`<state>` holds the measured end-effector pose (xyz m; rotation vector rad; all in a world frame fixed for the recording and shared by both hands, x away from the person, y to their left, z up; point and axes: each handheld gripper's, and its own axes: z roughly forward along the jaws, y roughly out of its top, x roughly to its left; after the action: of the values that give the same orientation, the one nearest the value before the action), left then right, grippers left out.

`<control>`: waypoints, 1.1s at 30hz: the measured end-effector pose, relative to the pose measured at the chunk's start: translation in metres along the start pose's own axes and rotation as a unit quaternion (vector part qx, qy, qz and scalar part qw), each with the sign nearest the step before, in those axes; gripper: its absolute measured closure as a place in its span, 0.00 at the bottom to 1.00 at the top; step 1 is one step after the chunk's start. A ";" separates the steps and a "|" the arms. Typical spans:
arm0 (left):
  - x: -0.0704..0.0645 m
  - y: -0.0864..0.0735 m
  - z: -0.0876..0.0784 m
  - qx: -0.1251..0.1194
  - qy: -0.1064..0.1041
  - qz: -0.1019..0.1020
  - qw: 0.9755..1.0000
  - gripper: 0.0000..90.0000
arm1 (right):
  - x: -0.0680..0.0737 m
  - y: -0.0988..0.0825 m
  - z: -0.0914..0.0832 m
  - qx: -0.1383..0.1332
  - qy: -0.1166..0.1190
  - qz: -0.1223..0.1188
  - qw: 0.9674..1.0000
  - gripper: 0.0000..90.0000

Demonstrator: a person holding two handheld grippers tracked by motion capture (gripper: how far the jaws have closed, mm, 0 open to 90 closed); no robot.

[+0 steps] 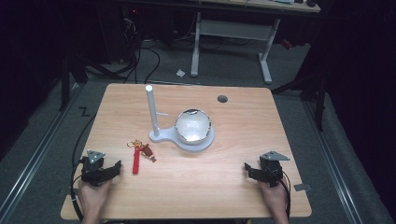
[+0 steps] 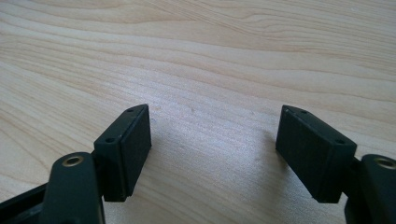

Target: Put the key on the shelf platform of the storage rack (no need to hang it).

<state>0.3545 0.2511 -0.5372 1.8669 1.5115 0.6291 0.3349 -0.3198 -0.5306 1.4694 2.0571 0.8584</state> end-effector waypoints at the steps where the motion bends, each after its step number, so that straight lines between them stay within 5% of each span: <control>1: 0.000 0.000 0.000 0.000 -0.002 -0.002 1.000 0.25 | 0.000 0.000 0.000 0.000 0.000 0.000 1.000 0.30; 19: -0.006 0.009 -0.010 -0.008 -0.049 -0.008 0.999 0.17 | 0.000 0.000 0.000 0.000 0.000 0.000 1.000 0.30; 33: -0.037 0.031 -0.013 -0.002 -0.088 0.013 0.996 0.14 | 0.000 0.000 0.000 0.000 0.000 0.000 1.000 0.30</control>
<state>0.3580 0.2137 -0.5040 1.8888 1.3736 0.4666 0.3347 -0.3198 -0.5305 1.4687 2.0578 0.8590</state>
